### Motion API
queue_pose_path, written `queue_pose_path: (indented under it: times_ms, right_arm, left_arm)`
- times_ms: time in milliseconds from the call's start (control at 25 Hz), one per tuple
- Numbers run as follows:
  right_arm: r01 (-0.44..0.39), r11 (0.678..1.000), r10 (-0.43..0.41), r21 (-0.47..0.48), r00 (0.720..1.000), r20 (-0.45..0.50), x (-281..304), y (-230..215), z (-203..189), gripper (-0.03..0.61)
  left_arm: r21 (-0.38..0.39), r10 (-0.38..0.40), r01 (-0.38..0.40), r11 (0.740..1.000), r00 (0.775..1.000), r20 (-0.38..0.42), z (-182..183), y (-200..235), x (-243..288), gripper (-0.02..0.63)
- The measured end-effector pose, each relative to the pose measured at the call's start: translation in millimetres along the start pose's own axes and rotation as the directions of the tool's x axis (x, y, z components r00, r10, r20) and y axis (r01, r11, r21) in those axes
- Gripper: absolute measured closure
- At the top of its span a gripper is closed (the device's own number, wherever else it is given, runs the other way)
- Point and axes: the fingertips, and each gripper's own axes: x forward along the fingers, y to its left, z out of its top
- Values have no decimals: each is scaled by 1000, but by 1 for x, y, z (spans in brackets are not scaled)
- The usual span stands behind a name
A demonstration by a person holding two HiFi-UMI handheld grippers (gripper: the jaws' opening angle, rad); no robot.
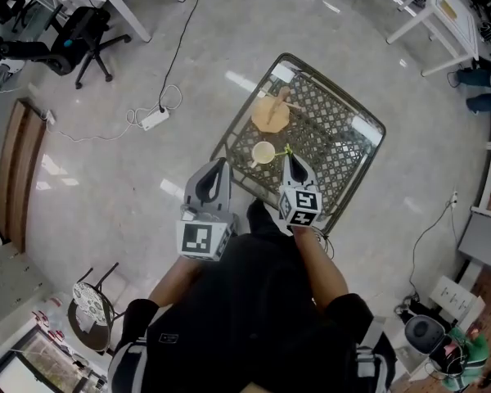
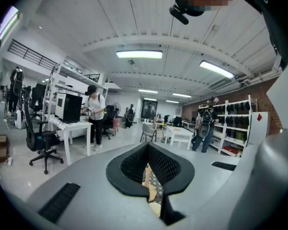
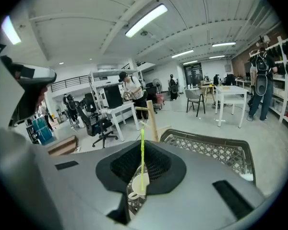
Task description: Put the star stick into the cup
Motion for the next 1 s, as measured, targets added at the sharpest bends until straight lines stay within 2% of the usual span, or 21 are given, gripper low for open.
queue_pose_path:
  times_ms: [240,400,800,1000]
  right_arm:
    - [-11,999,12,30,999,-52,24,-6,-25,557]
    - [-18,998,22,55,997,-67,36,-9,-33,557]
    - [-31,993,46,110,990,-132,61,-13,-60,557]
    - [-27,990,50,140,985,-165,71,-21,-68,557]
  left_arm:
    - [1,12,-12,1000,1000,-15,-2,5,10,598]
    - [38,24,-21,999,997,-67,-8,9,14,598]
    - [4,23,-23,1000,999,-43,-8,9,24,598]
    - [25,22,-20,999,997,-68,-14,10,25,598]
